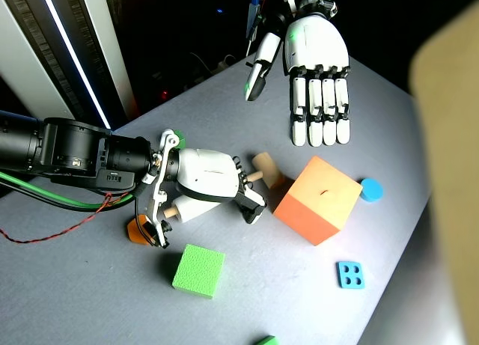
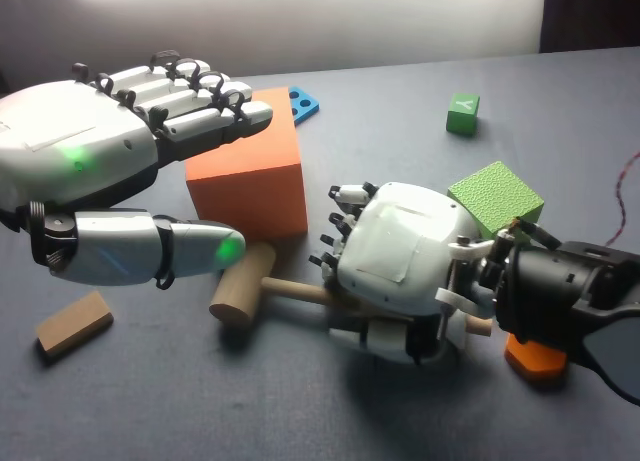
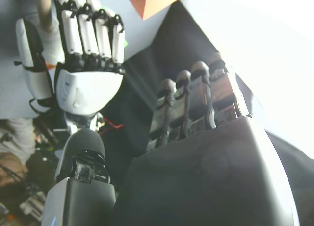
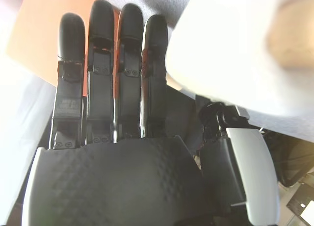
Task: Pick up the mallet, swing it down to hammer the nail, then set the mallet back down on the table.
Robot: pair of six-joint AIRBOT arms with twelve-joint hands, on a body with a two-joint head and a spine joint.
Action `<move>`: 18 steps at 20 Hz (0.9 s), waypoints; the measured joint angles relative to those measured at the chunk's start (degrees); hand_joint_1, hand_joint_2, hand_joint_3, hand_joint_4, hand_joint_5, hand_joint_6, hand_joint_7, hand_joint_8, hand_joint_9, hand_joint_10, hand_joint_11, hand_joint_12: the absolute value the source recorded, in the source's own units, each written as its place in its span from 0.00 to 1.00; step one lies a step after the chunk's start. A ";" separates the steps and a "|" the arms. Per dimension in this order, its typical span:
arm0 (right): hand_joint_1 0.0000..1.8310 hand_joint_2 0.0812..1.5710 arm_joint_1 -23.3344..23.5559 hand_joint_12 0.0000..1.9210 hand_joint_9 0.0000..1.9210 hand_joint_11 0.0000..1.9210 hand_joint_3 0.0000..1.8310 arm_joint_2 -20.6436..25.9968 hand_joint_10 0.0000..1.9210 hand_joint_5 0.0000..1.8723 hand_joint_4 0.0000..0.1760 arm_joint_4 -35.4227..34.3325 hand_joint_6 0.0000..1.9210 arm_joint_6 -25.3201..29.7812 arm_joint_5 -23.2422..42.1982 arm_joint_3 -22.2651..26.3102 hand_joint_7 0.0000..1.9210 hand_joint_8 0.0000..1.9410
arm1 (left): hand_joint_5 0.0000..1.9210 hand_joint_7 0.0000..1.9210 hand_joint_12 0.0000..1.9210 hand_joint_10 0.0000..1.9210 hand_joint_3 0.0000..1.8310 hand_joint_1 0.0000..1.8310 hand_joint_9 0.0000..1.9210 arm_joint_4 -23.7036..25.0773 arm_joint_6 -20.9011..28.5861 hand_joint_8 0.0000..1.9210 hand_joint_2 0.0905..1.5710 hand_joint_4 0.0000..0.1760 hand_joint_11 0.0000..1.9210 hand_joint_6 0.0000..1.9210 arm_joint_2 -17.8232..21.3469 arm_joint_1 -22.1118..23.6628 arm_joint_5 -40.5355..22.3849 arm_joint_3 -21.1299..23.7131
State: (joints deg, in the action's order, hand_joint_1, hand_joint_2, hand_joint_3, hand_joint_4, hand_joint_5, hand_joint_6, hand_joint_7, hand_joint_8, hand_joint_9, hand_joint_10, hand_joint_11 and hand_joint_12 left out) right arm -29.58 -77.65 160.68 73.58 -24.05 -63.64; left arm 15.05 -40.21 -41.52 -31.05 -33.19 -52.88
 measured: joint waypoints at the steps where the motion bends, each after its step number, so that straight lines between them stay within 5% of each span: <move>1: 0.09 0.81 0.00 0.59 0.36 0.13 0.00 0.74 0.01 0.34 0.00 0.00 0.00 0.02 -0.02 0.83 0.38 0.00 | 0.02 0.01 0.00 0.00 0.00 0.00 0.00 0.00 0.00 0.00 0.79 0.00 0.00 0.00 0.00 -0.02 0.04 -0.09; 8: 0.16 0.79 5.60 0.60 0.35 0.12 0.00 13.46 0.01 0.31 0.00 0.11 0.00 5.35 -0.39 10.64 0.37 0.00 | 0.04 0.03 0.00 0.01 0.00 0.00 0.02 0.00 0.07 0.01 0.79 0.00 0.01 0.01 0.00 0.00 0.24 -0.20; 13: 0.19 0.79 12.63 0.60 0.35 0.10 0.00 25.05 0.01 0.31 0.00 -5.55 0.00 12.22 10.88 19.28 0.36 0.00 | 0.06 0.05 0.01 0.00 0.00 0.00 0.04 0.00 0.20 0.00 0.79 0.00 0.02 0.00 0.00 0.24 0.20 -1.07; 14: 0.24 0.76 13.97 0.63 0.37 0.11 0.00 26.91 0.02 0.33 0.00 -5.62 0.01 14.01 12.11 20.50 0.38 0.01 | 0.17 0.19 0.06 0.02 0.00 0.00 0.16 0.15 0.24 0.01 0.80 0.00 0.08 0.01 0.00 0.22 0.28 -1.38; 15: 0.28 0.74 15.02 0.82 0.26 0.16 0.00 28.26 0.55 0.21 0.00 -6.64 0.37 14.29 12.83 21.38 0.24 0.52 | 0.11 0.16 0.43 0.32 0.01 0.00 0.15 0.15 0.20 0.38 0.81 0.00 0.03 0.43 0.00 0.22 0.28 -1.53; 16: 0.28 0.74 16.24 0.99 0.23 0.26 0.00 29.88 0.97 0.13 0.00 -7.65 0.80 14.43 13.86 22.32 0.18 0.96 | 0.02 0.07 0.84 0.82 0.00 0.00 0.05 0.11 0.22 0.87 0.80 0.00 0.00 0.93 0.00 0.55 0.33 -1.73; 17: 0.34 0.72 17.25 1.00 0.27 0.36 0.00 31.71 1.00 0.14 0.00 -8.00 0.94 14.45 15.04 23.45 0.17 1.00 | 0.05 0.04 0.97 0.98 0.00 0.03 0.05 0.11 0.20 0.99 0.80 0.00 0.02 1.00 0.00 0.98 0.63 -1.75; 18: 0.35 0.70 17.31 1.00 0.26 0.38 0.00 33.68 1.00 0.16 0.00 -8.02 0.99 15.02 15.50 25.03 0.15 1.00 | 0.05 0.03 0.99 1.00 0.00 0.05 0.07 0.15 0.13 1.00 0.80 0.00 0.05 1.00 0.00 1.66 0.63 -1.75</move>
State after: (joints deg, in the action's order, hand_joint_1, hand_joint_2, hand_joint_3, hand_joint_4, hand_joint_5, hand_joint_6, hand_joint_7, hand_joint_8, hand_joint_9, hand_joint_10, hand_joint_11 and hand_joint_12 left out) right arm -12.27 -43.97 152.66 88.60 -8.56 -38.61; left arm 15.20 -40.07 -41.52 -29.39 -32.56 -54.63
